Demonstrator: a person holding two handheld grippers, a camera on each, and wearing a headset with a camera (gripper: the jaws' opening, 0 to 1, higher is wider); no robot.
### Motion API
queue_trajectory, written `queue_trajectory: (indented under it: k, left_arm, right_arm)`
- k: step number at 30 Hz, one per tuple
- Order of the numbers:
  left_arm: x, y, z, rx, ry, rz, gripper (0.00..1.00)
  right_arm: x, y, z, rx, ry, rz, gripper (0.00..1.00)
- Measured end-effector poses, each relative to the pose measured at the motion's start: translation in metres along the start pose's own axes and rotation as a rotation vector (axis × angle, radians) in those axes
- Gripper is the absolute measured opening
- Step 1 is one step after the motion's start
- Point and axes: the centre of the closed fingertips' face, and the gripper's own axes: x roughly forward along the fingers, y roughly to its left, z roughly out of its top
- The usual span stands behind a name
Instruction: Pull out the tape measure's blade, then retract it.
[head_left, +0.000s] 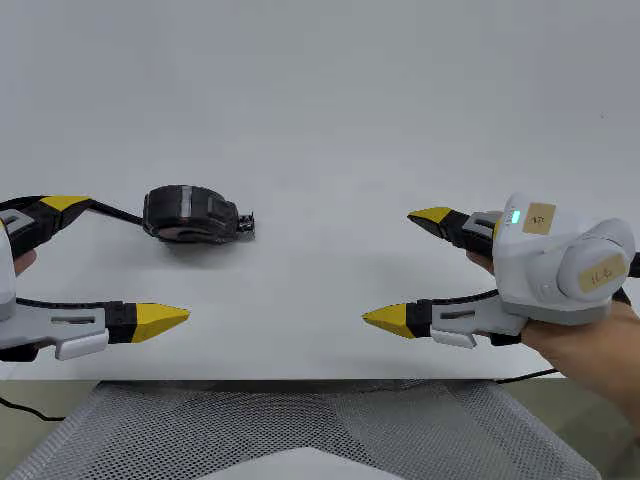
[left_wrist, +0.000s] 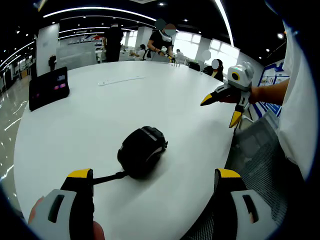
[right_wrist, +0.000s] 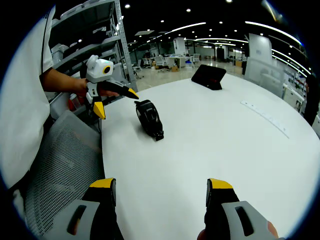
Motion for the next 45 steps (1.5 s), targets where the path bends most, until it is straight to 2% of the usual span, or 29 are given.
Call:
queue_trajectory:
  k: [7, 13, 22, 27, 35, 45]
  left_arm:
    - [0.001, 0.002, 0.001, 0.003, -0.006, 0.005, 0.98]
    - [0.002, 0.003, 0.004, 0.013, -0.019, -0.001, 0.98]
    - [0.002, 0.003, 0.002, 0.010, -0.003, -0.019, 0.92]
    - [0.005, 0.001, 0.000, 0.033, 0.017, -0.037, 0.91]
    - [0.010, 0.006, 0.004, 0.080, 0.033, -0.062, 0.88]
    - [0.018, 0.012, 0.003, 0.132, 0.065, -0.094, 0.84]
  right_arm:
    - [0.000, 0.000, 0.001, -0.012, -0.011, -0.004, 0.73]
    - [0.000, -0.001, -0.004, -0.003, 0.001, -0.011, 0.71]
    - [0.001, 0.002, -0.005, 0.007, 0.008, 0.002, 0.66]
    - [0.002, 0.003, -0.005, 0.006, 0.009, 0.008, 0.65]
    - [0.014, -0.002, 0.004, -0.025, 0.003, 0.035, 0.64]
    - [0.034, -0.004, 0.011, -0.071, 0.011, 0.078, 0.64]
